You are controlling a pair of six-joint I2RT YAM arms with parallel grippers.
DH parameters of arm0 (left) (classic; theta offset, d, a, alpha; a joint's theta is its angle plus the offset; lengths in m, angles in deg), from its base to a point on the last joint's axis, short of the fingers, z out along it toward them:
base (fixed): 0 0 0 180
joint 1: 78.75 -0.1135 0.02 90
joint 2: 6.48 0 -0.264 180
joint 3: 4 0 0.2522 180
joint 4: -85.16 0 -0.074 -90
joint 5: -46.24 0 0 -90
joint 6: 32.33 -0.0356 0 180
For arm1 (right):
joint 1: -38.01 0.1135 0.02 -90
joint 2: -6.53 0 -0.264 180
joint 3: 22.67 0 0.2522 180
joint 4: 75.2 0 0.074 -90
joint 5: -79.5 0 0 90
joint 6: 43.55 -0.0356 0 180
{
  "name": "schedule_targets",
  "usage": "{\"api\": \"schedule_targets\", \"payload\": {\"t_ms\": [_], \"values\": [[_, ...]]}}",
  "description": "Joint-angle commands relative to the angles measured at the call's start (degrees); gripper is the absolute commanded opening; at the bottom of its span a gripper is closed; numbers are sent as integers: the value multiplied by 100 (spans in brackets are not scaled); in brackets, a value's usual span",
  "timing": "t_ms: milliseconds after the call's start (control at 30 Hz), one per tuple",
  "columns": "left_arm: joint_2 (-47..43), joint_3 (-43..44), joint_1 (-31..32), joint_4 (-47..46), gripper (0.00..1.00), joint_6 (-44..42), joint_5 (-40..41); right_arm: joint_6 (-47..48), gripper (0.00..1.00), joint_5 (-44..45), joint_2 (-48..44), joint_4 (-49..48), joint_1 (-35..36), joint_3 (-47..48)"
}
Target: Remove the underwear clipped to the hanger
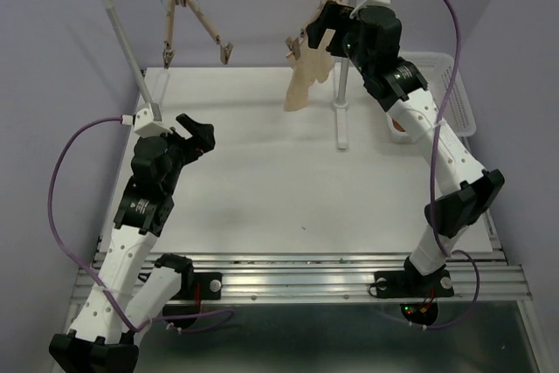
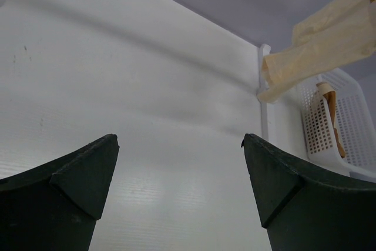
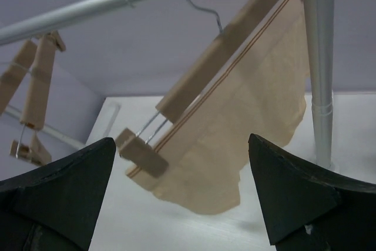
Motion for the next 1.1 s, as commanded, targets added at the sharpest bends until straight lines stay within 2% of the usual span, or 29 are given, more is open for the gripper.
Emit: {"api": "schedule_targets", "payload": {"t_ms": [0,300,433,567,633,767,967,1067], "values": [[-214,92,19,-168,99,-60,92,-308,100,1227,712,6,230,1110],[-170,12,19,-221,99,-16,-39,-282,100,2546,2171,42,407,2886],[-109,-5,19,-291,99,-7,-92,-265,100,2801,2382,-431,407,2825],[-56,-5,19,-300,99,-7,-92,-221,100,2871,2698,-477,407,3167],[-38,-14,19,-309,99,2,-101,-177,97,2915,2787,-494,407,3221],[-38,-49,19,-335,99,11,-92,-107,83,2881,2866,-538,407,3169],[-38,-49,19,-318,99,19,-40,60,82,2907,3007,-573,407,3256],[-38,-49,19,-318,99,19,-40,121,77,2924,3051,-591,407,3318]]}}
